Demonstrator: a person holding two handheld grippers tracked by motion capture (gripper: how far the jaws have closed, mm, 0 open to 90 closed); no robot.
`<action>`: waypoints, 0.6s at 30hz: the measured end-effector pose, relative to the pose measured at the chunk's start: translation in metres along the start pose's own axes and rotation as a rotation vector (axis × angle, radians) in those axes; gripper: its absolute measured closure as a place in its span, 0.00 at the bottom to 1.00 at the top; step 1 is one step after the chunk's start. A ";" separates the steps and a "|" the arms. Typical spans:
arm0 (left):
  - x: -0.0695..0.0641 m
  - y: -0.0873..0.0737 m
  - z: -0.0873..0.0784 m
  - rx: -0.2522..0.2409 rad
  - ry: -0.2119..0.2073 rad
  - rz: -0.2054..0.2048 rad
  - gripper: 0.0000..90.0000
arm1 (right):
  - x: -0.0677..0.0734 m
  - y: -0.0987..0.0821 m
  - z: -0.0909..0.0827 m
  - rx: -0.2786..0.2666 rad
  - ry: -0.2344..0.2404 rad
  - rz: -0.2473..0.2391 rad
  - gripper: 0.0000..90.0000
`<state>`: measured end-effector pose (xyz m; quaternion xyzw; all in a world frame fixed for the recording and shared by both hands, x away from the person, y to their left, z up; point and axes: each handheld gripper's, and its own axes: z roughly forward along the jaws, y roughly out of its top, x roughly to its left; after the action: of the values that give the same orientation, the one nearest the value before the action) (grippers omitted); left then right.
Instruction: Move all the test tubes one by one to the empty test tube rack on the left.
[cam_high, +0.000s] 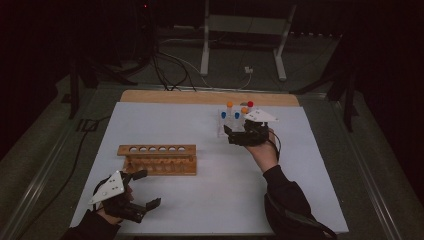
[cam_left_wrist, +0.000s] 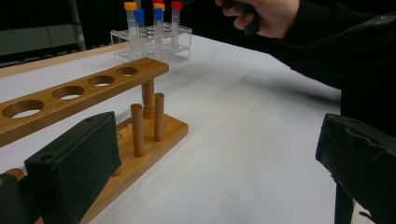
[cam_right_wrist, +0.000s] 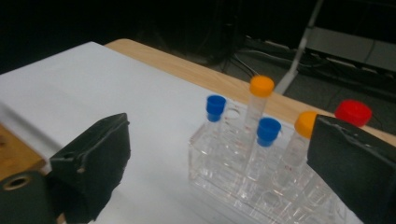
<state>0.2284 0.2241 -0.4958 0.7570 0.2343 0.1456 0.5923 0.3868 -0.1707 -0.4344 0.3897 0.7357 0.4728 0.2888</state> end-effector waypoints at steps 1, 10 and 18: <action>0.000 0.000 0.000 0.001 0.000 0.000 0.01 | -0.002 -0.004 0.005 0.013 -0.012 0.014 0.12; -0.001 0.000 0.001 0.002 -0.004 0.000 0.01 | -0.005 -0.013 0.021 0.065 -0.088 0.043 0.40; -0.001 0.000 0.000 0.003 -0.004 -0.001 0.01 | -0.010 -0.015 0.036 0.147 -0.132 0.092 0.60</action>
<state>0.2280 0.2233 -0.4958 0.7581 0.2335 0.1435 0.5918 0.4162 -0.1659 -0.4614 0.4736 0.7291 0.4035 0.2851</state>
